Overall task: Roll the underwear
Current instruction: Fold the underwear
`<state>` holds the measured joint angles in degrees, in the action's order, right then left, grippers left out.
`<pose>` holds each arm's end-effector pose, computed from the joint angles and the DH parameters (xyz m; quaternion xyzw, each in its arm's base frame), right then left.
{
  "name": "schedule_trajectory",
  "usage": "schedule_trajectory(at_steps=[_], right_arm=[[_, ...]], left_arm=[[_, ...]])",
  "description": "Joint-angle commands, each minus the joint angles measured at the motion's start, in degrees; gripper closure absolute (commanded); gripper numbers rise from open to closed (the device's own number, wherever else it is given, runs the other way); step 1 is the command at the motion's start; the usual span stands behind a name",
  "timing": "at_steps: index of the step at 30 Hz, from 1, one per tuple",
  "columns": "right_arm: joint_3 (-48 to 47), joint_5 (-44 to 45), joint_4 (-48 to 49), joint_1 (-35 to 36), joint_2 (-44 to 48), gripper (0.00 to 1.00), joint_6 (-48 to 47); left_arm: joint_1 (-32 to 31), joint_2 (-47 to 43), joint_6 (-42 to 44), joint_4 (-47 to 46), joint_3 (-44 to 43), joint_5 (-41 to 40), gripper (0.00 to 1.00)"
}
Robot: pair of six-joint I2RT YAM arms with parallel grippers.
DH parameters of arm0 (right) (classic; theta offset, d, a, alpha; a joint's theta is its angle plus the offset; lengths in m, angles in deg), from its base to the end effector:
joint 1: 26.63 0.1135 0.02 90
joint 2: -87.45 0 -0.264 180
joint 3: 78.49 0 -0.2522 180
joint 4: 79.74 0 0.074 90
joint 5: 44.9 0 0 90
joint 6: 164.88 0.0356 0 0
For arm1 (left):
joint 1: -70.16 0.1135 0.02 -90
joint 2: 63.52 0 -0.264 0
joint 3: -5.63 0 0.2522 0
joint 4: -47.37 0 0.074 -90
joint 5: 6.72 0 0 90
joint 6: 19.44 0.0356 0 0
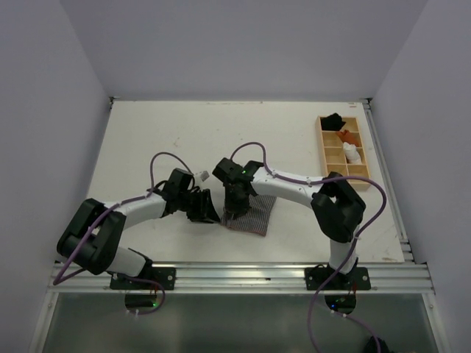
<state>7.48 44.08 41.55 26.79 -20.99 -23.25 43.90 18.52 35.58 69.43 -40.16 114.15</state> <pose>0.2257 0.3052 0.1963 -0.0168 0.9890 0.1218 0.0823 0.2087 -0.1233 0.1369 0.0020 0.9301 -0.3544 0.0961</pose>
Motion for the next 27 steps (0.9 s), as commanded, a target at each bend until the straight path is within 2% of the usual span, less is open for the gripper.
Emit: schedule_trajectory(at_steps=[1, 6, 18, 22, 27], right_arm=[[0.2, 0.84, 1.36, 0.62, 1.31, 0.76, 3.11], [-0.15, 1.81, 1.62, 1.68, 0.25, 0.76, 4.08], [-2.43, 4.71, -3.3, 2.38, -2.21, 0.74, 5.14], [-2.87, 4.79, -3.04, 2.56, -3.26, 0.76, 5.05], [-4.72, 4.45, -2.69, 2.47, -4.23, 0.85, 4.7]], left_arm=[[0.42, -1.53, -0.44, -7.32, 0.66, 3.49, 0.6], [0.51, 0.13, -0.7, -9.87, 0.74, 3.67, 0.59], [0.42, 2.95, -0.88, -12.51, 1.8, 5.6, 0.65], [0.51, 3.74, -0.88, -14.09, 2.32, 6.39, 0.7], [0.42, 4.88, -0.88, -15.32, 2.41, 7.62, 0.82]])
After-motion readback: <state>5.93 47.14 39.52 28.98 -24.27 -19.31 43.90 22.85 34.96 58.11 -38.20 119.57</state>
